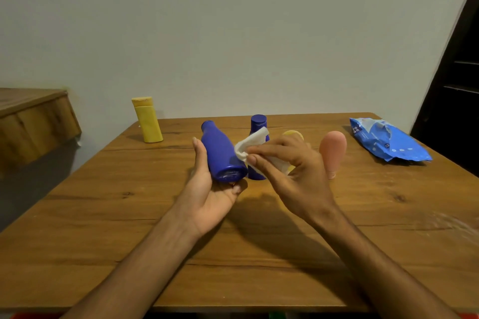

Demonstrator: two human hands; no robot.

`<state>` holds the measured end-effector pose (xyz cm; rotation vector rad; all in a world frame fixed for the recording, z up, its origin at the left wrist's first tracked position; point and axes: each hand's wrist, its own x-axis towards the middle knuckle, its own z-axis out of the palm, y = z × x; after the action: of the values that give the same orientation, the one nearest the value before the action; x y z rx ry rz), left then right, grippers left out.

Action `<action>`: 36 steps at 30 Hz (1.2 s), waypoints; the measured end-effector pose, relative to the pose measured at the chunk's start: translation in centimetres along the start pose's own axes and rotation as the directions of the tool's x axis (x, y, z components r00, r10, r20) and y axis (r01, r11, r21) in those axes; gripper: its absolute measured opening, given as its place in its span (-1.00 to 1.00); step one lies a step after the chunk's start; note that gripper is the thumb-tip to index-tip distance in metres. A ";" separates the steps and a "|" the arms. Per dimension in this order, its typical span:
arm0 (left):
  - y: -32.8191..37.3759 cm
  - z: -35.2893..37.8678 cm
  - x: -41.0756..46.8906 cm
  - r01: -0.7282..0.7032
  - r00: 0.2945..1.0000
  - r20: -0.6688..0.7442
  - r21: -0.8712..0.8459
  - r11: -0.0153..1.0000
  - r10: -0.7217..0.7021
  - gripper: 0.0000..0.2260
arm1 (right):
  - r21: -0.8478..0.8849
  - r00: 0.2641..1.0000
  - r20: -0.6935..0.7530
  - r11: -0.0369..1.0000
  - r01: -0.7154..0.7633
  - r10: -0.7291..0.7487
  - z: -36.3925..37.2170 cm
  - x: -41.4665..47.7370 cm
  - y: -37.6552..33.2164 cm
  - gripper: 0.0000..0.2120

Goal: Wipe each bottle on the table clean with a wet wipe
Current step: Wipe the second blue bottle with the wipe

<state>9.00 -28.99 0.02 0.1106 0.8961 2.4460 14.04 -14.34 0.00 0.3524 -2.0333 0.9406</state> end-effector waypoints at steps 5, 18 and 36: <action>0.0 0.2 -0.3 0.014 1.000 -0.012 -0.059 0.998 -0.015 -0.30 | -0.058 0.990 0.019 0.988 0.143 -0.142 0.7 -0.6 -0.2 -0.76; -0.6 0.0 -0.7 0.037 0.999 -0.003 -0.048 0.998 -0.037 -0.34 | -0.160 0.940 0.059 0.927 0.340 -0.335 1.5 -1.1 -0.2 -0.84; -2.0 -1.0 0.3 0.122 0.985 0.131 -0.067 0.990 -0.113 -0.24 | -0.279 0.873 0.169 0.827 0.488 -0.458 1.1 -1.1 -0.6 -0.84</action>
<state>9.36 -28.15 -2.06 0.1796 0.7334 2.3308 14.37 -15.61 -0.95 0.6985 -2.0006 0.2896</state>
